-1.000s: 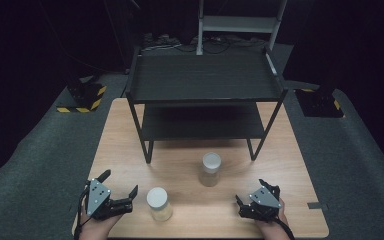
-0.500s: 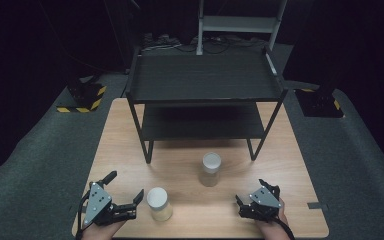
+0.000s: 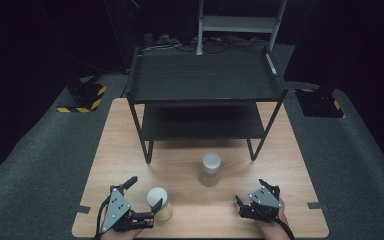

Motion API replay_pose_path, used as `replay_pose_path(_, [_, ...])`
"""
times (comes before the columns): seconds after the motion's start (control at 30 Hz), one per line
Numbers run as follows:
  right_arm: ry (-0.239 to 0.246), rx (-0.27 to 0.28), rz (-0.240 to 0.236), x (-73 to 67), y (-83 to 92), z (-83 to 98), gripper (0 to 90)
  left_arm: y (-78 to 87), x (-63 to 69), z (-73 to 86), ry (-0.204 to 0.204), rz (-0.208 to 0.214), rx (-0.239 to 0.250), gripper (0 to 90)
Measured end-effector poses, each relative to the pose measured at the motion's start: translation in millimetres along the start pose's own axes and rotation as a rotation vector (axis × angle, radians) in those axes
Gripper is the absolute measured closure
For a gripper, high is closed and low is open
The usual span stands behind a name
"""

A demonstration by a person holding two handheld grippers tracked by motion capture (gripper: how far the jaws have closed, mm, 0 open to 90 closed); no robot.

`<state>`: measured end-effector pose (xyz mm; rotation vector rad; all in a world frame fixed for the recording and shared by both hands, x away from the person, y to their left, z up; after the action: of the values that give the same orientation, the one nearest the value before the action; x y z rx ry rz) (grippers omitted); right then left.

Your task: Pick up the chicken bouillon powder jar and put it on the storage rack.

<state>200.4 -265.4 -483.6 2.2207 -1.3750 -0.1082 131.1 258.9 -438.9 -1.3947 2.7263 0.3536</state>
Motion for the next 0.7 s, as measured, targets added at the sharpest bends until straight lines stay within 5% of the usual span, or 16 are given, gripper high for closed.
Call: replay_pose_path(0.7, [-0.002, 0.001, -0.008, 1.4, 0.2, 0.2, 1.0, -14.4, 10.0, 19.5, 0.018, 0.023, -0.071, 1.6])
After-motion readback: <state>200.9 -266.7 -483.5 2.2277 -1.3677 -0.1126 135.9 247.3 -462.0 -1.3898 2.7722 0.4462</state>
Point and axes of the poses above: each handheld gripper's, and its own axes: y roughly backward along the jaws, z roughly out of its underside, x roughly to its right, the point moved 1 cm from there along -y, roughly forward along the jaws, and after that the axes turned 6 degrees about -y, right-handed, at the moved point
